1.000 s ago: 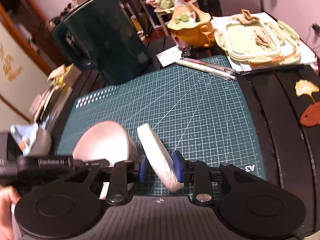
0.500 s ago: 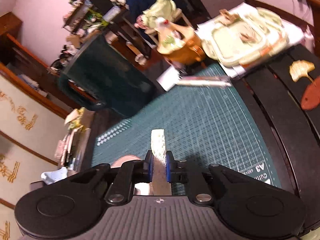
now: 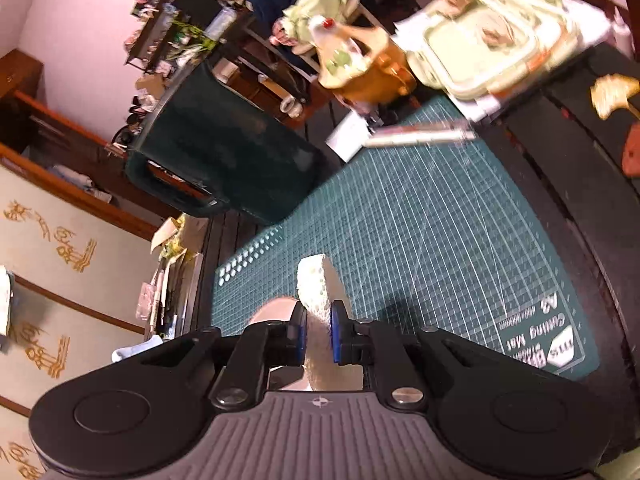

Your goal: Clean bowl

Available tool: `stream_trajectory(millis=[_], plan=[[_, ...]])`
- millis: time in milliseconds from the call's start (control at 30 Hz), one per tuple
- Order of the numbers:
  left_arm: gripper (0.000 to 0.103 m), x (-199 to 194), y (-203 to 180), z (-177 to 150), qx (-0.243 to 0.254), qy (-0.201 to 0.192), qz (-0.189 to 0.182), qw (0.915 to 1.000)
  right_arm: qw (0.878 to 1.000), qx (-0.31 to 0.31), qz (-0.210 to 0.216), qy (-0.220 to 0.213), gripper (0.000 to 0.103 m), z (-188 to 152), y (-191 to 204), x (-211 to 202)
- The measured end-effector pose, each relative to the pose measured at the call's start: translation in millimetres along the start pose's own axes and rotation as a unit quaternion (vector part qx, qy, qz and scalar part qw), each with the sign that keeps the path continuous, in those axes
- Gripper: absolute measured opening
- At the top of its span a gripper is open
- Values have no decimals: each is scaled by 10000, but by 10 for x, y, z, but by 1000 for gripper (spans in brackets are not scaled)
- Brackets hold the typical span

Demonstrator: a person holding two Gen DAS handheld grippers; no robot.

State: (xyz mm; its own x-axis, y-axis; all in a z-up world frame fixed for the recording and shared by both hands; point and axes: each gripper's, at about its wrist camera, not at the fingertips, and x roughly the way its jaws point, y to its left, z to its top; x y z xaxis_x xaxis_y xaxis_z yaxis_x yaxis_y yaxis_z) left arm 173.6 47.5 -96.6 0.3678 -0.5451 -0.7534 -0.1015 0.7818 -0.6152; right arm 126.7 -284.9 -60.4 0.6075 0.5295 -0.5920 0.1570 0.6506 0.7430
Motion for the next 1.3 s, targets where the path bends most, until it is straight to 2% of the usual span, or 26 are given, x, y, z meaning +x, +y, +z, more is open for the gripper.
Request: stream_trajectory(millis=[167,300,567,800,933,1100,1300], plan=[[17,13,-14,3,9,0,6,10000,9992,377,119,69,11,18,-100,5],[17,23,-28,3,3,-6,2,10000,9988,442,103,172,11,-25,-128,57],[17,56,-52,32,1,1,6,10000,9960,829,301,109,11,43,-224,-26],[17,70,-47,47,-15,3,-11,10000,9961,726,30,491,11,-50,-226,154],[17,49,-6,33,8,5,-7,10000,9961,807,320,185,11,41,-215,1],[17,38,-46,33,-30,-1,-30,10000,9964,674,19,521,12,-79,-234,180],[17,17,-43,28,-11,6,-20,10000,9960,804,235,309,11,16,-226,57]])
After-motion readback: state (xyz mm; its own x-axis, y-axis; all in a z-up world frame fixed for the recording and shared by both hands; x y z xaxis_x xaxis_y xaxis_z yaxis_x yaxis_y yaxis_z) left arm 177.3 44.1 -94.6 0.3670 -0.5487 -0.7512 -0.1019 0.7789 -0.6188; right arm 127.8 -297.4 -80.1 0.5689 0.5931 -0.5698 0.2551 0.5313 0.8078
